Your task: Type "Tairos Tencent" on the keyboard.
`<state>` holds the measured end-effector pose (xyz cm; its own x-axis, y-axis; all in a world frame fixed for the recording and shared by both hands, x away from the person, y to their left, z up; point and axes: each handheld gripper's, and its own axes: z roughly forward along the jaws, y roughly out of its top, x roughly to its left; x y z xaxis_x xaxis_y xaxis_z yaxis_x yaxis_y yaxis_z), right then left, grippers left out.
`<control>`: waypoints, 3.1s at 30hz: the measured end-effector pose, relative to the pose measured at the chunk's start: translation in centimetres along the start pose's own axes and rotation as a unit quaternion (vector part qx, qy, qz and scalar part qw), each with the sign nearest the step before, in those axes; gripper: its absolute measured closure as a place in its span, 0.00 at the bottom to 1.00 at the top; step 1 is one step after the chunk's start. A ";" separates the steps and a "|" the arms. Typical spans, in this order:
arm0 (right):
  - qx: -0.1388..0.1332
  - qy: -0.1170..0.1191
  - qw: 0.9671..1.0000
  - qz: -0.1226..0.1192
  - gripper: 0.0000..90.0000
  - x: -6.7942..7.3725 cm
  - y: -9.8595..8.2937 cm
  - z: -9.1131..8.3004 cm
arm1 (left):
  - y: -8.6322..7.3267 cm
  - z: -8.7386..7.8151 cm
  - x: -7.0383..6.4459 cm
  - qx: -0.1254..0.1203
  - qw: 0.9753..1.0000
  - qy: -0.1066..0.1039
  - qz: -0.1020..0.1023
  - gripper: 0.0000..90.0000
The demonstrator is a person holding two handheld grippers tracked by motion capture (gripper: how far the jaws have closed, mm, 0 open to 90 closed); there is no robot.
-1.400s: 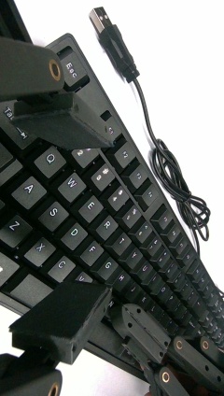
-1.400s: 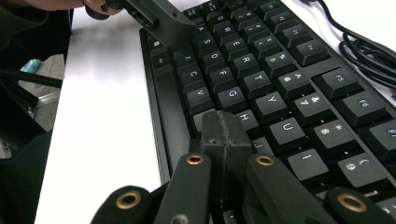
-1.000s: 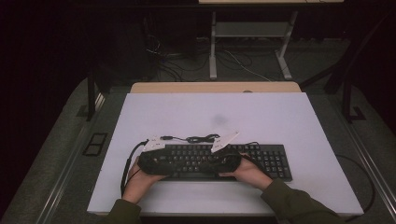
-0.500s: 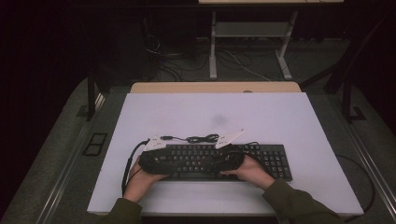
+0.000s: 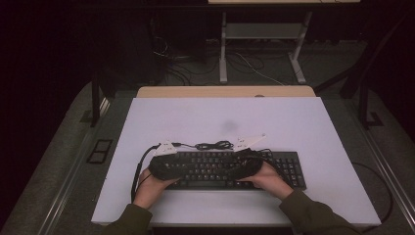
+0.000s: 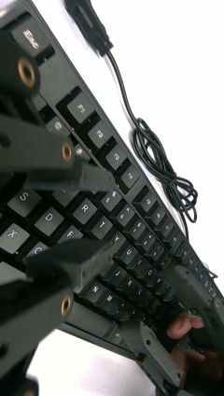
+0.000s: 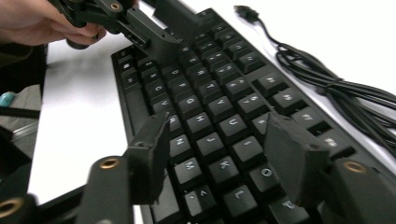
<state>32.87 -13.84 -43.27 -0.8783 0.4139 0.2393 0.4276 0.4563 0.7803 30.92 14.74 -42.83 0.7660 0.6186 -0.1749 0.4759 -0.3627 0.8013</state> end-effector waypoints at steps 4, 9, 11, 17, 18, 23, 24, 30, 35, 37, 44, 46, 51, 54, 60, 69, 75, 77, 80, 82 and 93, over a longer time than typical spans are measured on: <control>-0.006 -0.011 1.000 0.004 0.38 -0.3 -0.2 -0.5 | 0.2 0.3 0.0 0.002 1.000 -0.007 0.003 0.87; -0.012 -0.023 1.000 0.013 0.34 -0.4 -0.5 -0.9 | 0.5 0.7 0.0 0.007 1.000 -0.016 0.009 0.99; -0.012 -0.028 0.999 0.015 0.34 -0.5 -0.6 -1.1 | 0.6 0.9 0.0 0.008 1.000 -0.018 0.010 0.99; -0.016 -0.036 0.999 0.020 0.33 -0.6 -0.9 -1.5 | 0.8 1.4 -0.1 0.012 1.000 -0.021 0.013 0.99; -0.017 -0.038 0.999 0.020 0.33 -0.6 -0.9 -1.5 | 0.9 1.5 -0.1 0.013 1.000 -0.021 0.013 0.99; -0.020 -0.043 0.999 0.022 0.33 -0.7 -1.2 -1.9 | 1.1 2.1 -0.1 0.019 0.999 -0.028 0.019 0.99; -0.021 -0.046 0.999 0.022 0.33 -0.7 -1.2 -2.0 | 1.1 2.2 -0.2 0.022 0.999 -0.029 0.021 0.99; -0.022 -0.052 0.998 0.025 0.33 -0.8 -1.5 -2.5 | 1.3 3.1 -0.5 0.027 0.999 -0.032 0.022 0.99; -0.025 -0.057 0.998 0.027 0.33 -0.9 -1.8 -2.8 | 1.4 3.5 -0.5 0.034 0.999 -0.031 0.025 0.99; -0.024 -0.058 0.998 0.029 0.33 -0.9 -1.8 -2.9 | 1.4 3.6 -0.5 0.037 0.998 -0.032 0.026 0.99; -0.026 -0.061 0.997 0.029 0.32 -0.9 -1.9 -2.9 | 1.4 3.7 -0.5 0.039 0.998 -0.032 0.026 0.99; -0.026 -0.061 0.997 0.029 0.32 -0.9 -1.9 -3.0 | 1.4 3.7 -0.5 0.042 0.998 -0.032 0.028 0.99; -0.026 -0.061 0.997 0.028 0.32 -0.9 -1.8 -3.0 | 1.4 3.8 -0.5 0.049 0.998 -0.028 0.027 0.99; -0.026 -0.061 0.997 0.028 0.32 -0.9 -1.8 -3.0 | 1.4 3.7 -0.5 0.050 0.998 -0.027 0.030 0.99; -0.028 -0.062 0.997 0.029 0.32 -0.9 -1.8 -3.0 | 1.5 3.5 -0.5 0.042 0.998 -0.030 0.026 0.99; -0.029 -0.061 0.997 0.028 0.32 -0.9 -1.8 -3.0 | 1.6 3.2 -0.4 0.033 0.999 -0.033 0.027 0.98; -0.029 -0.058 0.998 0.026 0.32 -1.0 -1.8 -2.9 | 1.6 2.8 -0.3 0.028 0.999 -0.032 0.025 0.88; -0.030 -0.057 0.998 0.026 0.32 -1.0 -1.8 -2.8 | 1.6 2.6 -0.3 0.026 0.999 -0.030 0.028 0.84; -0.035 -0.058 0.997 0.028 0.32 -1.1 -1.8 -2.9 | 1.6 2.4 -0.3 0.023 0.999 -0.029 0.028 0.77; -0.036 -0.058 0.997 0.029 0.31 -1.2 -1.8 -3.0 | 1.6 2.3 -0.3 0.021 0.999 -0.029 0.028 0.72; -0.038 -0.068 0.996 0.031 0.29 -1.4 -2.2 -3.9 | 1.5 1.6 -0.4 0.010 0.999 -0.028 0.027 0.51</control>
<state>32.36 -18.52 -43.07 -0.8115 0.5444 0.2123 0.4580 0.3670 0.8096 32.00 12.85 -42.43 0.8132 0.5582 -0.1644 0.4414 -0.4077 0.7994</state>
